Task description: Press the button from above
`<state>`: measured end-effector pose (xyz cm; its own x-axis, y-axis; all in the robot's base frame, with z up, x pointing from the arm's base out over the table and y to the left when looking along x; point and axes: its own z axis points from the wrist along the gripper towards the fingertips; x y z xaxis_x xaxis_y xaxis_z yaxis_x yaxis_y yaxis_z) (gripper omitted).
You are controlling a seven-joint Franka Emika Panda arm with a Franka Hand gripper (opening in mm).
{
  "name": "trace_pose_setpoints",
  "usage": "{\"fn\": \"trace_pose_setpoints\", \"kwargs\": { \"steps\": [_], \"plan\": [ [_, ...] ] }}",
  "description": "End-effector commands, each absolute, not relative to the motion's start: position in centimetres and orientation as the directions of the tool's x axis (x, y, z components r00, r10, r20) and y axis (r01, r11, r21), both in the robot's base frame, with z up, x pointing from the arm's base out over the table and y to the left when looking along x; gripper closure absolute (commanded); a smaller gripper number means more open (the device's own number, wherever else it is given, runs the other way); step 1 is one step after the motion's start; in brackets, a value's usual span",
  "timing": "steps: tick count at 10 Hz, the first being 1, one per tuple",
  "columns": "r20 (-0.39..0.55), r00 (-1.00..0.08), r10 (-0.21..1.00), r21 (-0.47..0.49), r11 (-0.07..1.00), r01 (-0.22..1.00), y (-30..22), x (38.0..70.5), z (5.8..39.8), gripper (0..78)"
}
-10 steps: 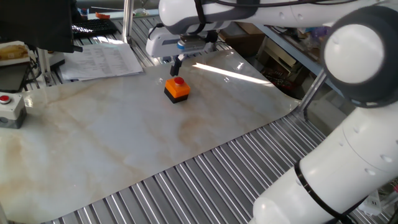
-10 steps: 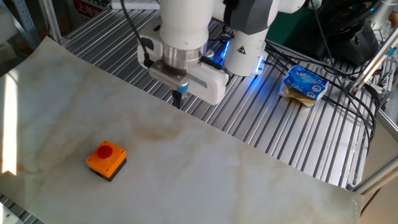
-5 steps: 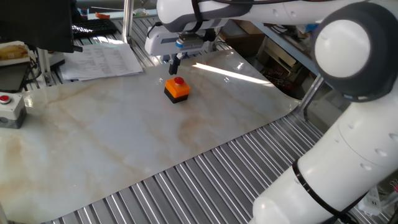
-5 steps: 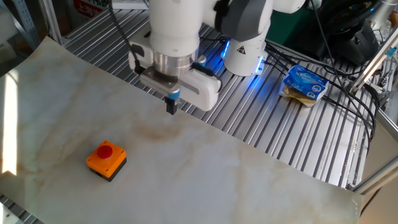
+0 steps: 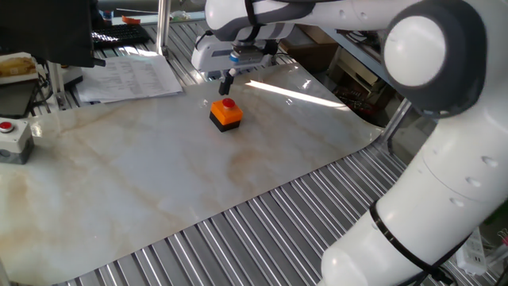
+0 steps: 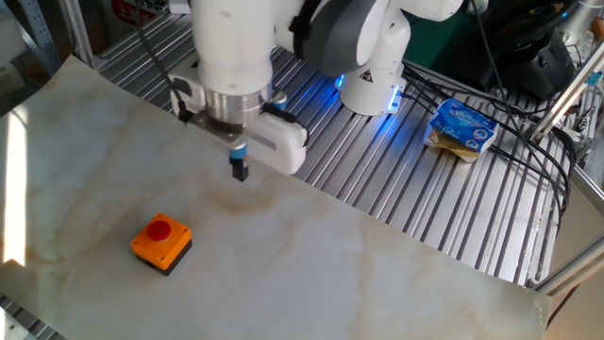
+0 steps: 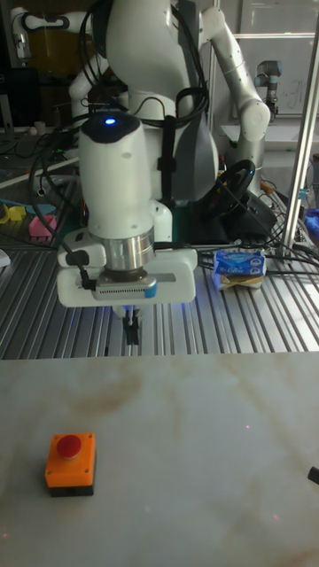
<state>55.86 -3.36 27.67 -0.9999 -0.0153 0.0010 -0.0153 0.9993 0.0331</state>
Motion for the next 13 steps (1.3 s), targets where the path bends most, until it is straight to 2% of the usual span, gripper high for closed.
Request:
{"fn": "trace_pose_setpoints", "kwargs": {
  "steps": [1, 5, 10, 13],
  "plan": [
    [0.001, -1.0, -0.021, 0.05, 0.999, -0.021, -4.8, 58.0, 27.7, 77.6],
    [-0.004, -0.999, -0.032, 0.044, 0.999, -0.033, -6.6, 58.6, 26.6, 77.6],
    [-0.016, -1.0, -0.026, -0.03, 0.999, -0.025, -7.1, 58.8, 26.3, 77.6],
    [-0.018, -0.999, -0.032, -0.017, 0.999, -0.031, -8.2, 59.5, 25.2, 77.6]
  ]
}}
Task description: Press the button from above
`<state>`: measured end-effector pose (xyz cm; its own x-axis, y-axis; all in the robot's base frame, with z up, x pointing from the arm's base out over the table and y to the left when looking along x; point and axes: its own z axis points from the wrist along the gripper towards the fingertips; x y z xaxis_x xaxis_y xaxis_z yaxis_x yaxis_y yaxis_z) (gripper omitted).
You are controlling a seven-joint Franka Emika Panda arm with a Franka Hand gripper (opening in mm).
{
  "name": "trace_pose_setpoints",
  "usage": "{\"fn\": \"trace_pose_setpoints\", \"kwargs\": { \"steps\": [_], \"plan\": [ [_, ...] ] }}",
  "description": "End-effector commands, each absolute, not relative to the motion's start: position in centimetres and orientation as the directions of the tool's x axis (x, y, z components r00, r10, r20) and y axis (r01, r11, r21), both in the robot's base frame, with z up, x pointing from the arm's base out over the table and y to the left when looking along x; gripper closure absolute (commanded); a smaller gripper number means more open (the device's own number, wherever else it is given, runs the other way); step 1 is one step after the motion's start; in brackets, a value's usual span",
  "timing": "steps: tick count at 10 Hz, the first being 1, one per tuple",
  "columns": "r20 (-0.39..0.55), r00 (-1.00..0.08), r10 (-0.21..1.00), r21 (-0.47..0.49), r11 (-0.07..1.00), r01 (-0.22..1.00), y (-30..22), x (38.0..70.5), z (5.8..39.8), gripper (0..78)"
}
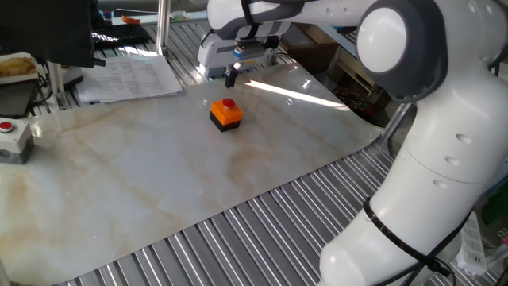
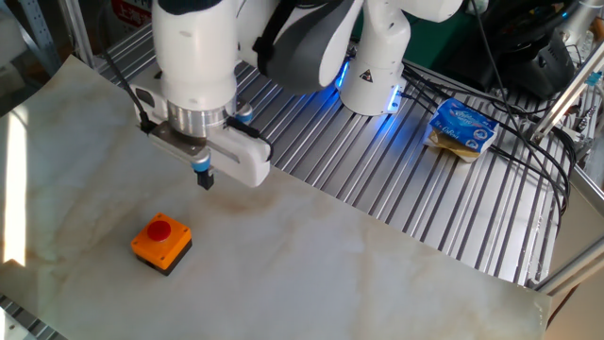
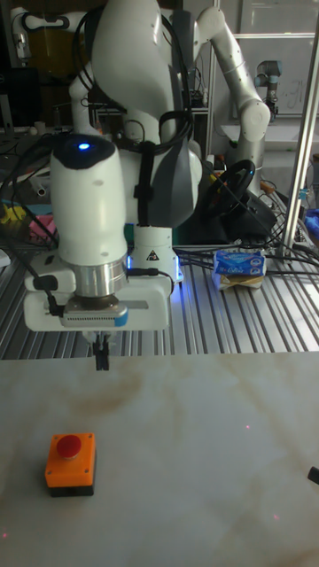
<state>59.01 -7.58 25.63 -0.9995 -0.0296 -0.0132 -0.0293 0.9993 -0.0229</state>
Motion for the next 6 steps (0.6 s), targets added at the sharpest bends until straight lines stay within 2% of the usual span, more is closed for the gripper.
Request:
{"fn": "trace_pose_setpoints", "kwargs": {
  "steps": [1, 6],
  "plan": [
    [-0.018, -0.999, -0.032, -0.017, 0.999, -0.032, -8.2, 59.6, 25.2, 77.6],
    [-0.02, -0.998, -0.058, 0.008, 0.998, -0.058, -11.0, 62.3, 23.3, 77.6]
  ]
}}
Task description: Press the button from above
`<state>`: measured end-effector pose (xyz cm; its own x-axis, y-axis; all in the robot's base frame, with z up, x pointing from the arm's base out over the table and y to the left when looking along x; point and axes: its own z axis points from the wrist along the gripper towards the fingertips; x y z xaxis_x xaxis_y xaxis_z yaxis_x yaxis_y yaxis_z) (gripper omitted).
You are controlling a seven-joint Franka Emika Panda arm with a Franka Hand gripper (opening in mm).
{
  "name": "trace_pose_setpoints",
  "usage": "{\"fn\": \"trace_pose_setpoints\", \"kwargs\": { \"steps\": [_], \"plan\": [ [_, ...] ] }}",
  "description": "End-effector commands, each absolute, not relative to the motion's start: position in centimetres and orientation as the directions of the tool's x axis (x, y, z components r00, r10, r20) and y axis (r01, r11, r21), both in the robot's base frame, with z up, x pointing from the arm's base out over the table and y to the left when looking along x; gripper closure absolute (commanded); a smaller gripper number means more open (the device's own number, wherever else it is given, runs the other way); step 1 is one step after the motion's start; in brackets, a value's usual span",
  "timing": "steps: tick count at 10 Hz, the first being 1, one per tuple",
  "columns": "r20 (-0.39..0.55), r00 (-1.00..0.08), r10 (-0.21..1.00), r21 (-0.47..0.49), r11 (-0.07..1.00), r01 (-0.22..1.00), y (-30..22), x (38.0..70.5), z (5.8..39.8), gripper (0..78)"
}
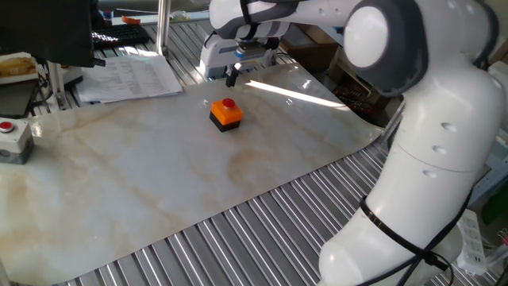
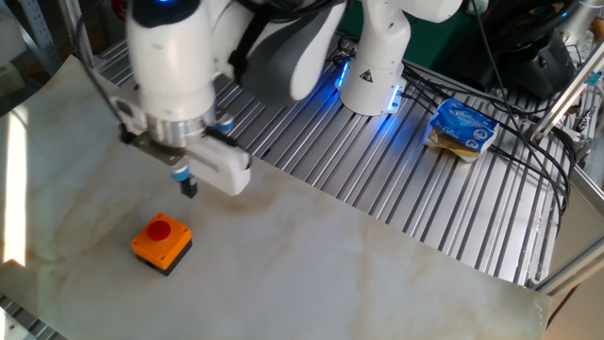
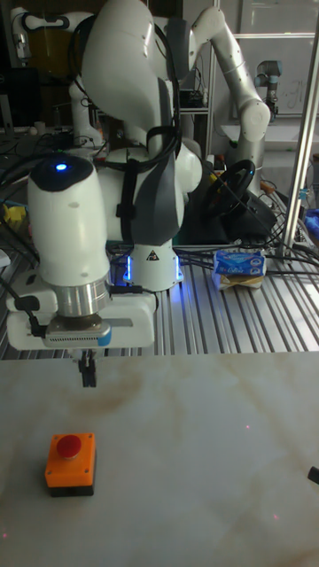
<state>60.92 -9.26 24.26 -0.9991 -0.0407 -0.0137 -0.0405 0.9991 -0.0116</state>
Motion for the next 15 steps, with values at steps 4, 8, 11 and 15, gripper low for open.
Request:
{"fn": "trace_pose_setpoints", "kwargs": {
  "steps": [4, 8, 11, 15],
  "plan": [
    [-0.025, -0.998, -0.063, 0.022, 0.998, -0.064, -12.3, 63.0, 22.3, 77.6],
    [-0.024, -0.998, -0.061, 0.021, 0.998, -0.061, -12.3, 63.0, 22.1, 77.6],
    [-0.032, -0.998, -0.063, 0.006, 0.998, -0.063, -12.3, 63.1, 21.7, 77.6],
    [-0.044, -0.997, -0.056, 0.011, 0.998, -0.056, -12.9, 63.1, 20.3, 77.6]
  ]
}}
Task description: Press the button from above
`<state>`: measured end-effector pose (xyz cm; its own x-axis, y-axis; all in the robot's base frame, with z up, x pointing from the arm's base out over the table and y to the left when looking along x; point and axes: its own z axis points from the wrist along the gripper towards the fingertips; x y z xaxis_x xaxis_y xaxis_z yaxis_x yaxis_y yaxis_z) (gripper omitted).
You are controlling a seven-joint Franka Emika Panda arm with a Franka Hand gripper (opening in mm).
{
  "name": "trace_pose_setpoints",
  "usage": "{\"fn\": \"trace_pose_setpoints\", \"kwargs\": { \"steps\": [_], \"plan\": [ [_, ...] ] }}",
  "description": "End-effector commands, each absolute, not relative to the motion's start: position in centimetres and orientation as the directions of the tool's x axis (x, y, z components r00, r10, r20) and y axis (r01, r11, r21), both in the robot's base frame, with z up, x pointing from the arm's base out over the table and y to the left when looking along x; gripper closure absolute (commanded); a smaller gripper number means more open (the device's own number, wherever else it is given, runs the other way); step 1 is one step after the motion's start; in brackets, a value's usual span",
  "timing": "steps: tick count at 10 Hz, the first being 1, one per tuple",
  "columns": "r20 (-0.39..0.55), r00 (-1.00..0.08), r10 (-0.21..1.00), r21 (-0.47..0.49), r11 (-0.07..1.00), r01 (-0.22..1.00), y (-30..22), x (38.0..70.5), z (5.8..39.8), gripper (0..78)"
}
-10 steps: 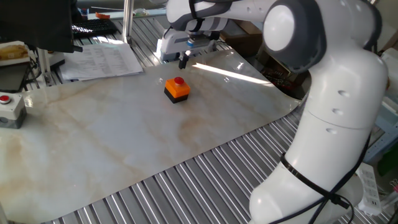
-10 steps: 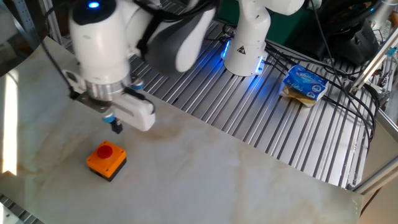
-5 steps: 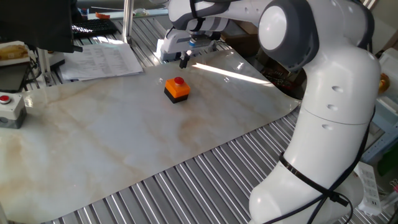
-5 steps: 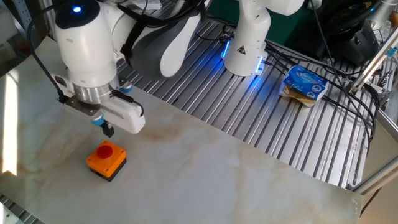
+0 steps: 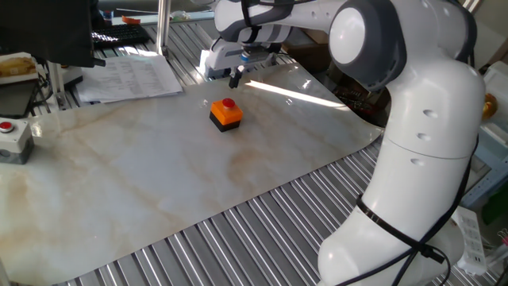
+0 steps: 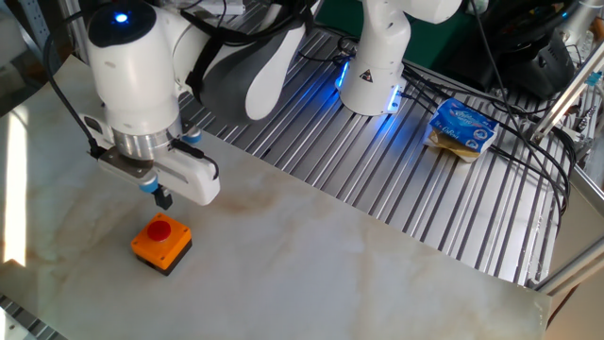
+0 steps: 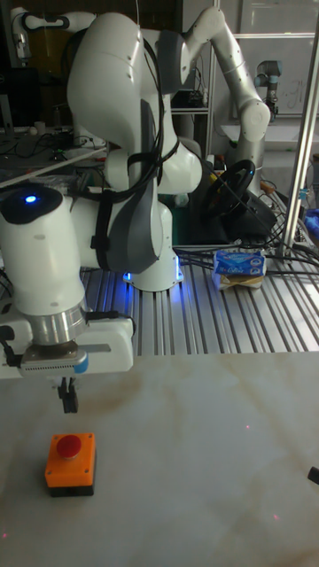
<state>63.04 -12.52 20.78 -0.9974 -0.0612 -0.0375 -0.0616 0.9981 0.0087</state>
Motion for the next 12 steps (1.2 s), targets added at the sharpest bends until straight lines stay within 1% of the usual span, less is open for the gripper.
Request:
{"fn": "trace_pose_setpoints", "kwargs": {
  "steps": [1, 8, 12],
  "plan": [
    [-0.045, -0.998, -0.054, 0.013, 0.998, -0.054, -13.0, 63.1, 20.0, 77.6],
    [-0.014, -1.0, -0.025, 0.022, 0.999, -0.026, -12.8, 63.5, 18.1, 77.6],
    [-0.011, -1.0, -0.016, 0.029, 0.999, -0.017, -12.6, 63.6, 17.0, 77.6]
  ]
}}
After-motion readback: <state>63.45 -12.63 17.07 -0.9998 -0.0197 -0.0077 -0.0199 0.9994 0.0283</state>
